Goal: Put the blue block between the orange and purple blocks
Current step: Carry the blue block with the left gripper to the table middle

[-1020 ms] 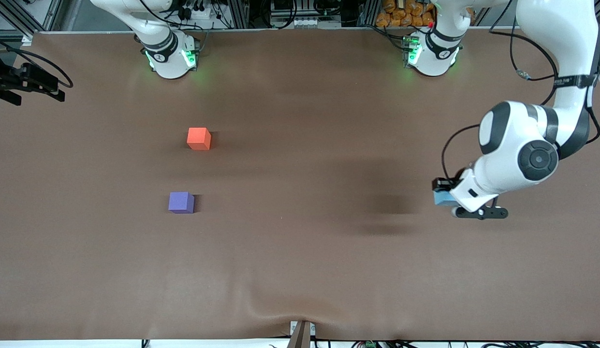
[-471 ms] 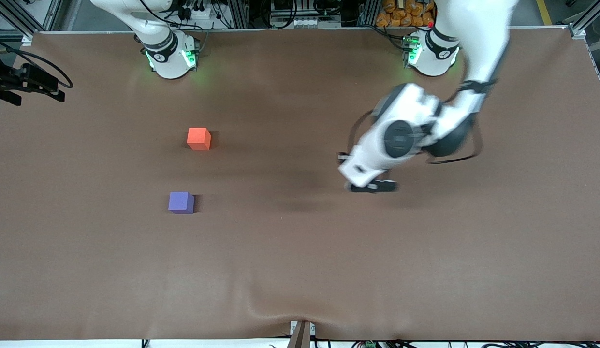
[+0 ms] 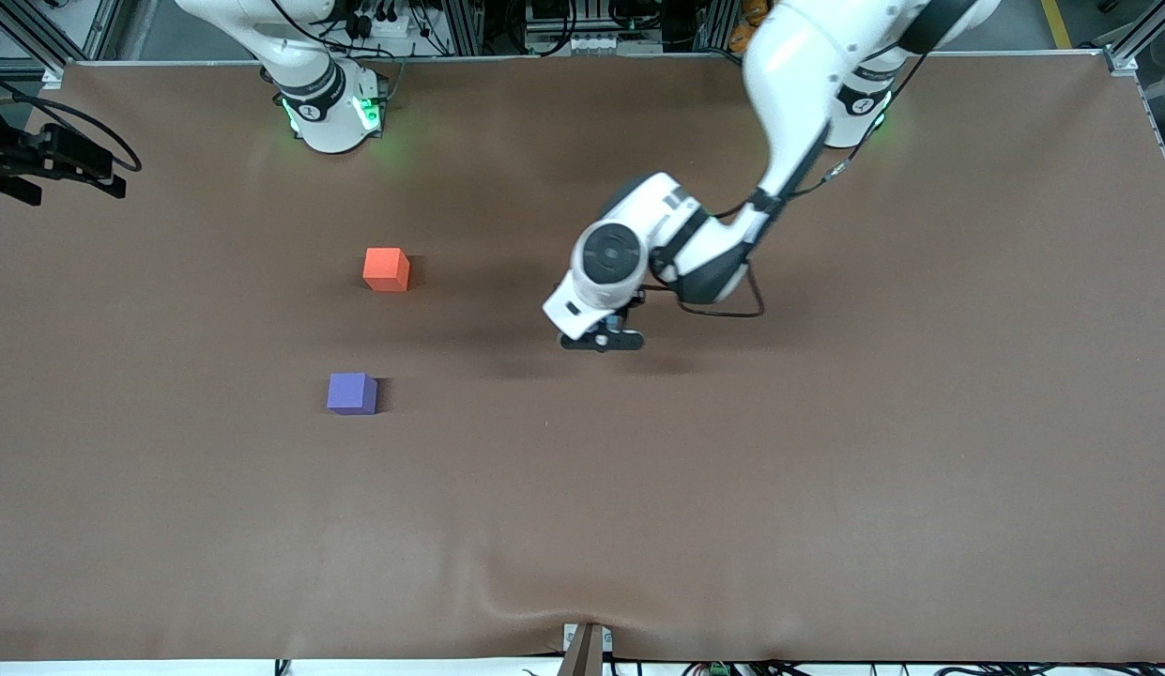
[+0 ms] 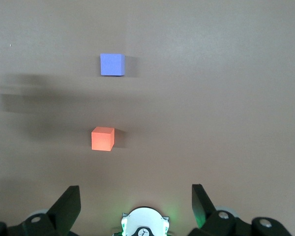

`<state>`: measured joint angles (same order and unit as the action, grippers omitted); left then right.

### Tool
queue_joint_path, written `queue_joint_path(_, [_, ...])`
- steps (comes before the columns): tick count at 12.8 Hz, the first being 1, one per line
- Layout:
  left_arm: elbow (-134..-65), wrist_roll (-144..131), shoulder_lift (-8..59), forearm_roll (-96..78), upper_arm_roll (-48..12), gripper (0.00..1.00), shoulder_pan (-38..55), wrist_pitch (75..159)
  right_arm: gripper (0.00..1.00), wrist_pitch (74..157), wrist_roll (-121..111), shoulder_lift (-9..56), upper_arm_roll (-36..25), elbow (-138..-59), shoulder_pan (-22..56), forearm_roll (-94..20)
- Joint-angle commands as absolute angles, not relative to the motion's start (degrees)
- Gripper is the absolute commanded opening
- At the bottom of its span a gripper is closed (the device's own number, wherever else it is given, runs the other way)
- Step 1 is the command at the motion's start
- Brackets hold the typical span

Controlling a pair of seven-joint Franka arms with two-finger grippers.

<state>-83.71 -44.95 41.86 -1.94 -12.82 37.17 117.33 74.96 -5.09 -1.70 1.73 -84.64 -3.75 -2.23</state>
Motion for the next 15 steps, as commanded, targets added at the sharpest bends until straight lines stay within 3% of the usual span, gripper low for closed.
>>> queue_joint_path(1, [-81.7,-47.3,45.2,-0.4,-6.2,0.00,45.9,119.4,1.00,74.4,-5.7,-1.7,2.1,-84.2,-4.3,-2.0])
queue_joint_path(3, [-81.7,-48.4,47.0,-0.3,-4.0,0.00,49.2,121.1,1.00,74.4,-5.7,-1.7,2.1,-84.3,-4.4,-2.0])
queue_joint_path(4, [-81.7,-48.9,47.1,-0.3,-3.6,0.08,49.6,121.3,1.00,74.4,-5.7,-1.7,2.1,-84.3,-4.4,-2.0])
queue_joint_path(6, [-81.7,-48.7,46.6,-0.1,-3.4,1.00,49.5,121.3,1.00,74.4,-5.7,-1.6,2.0,-84.3,-4.3,-2.0])
queue_joint_path(10, [-81.7,-48.7,41.7,0.7,-3.2,1.00,48.6,120.4,1.00,75.0,-5.9,-0.8,2.1,-84.3,-4.6,-2.0])
queue_joint_path(15, [-81.9,-45.7,27.4,0.9,1.3,1.00,41.5,113.8,1.00,74.6,-5.8,4.6,2.3,-84.0,-3.4,-1.4])
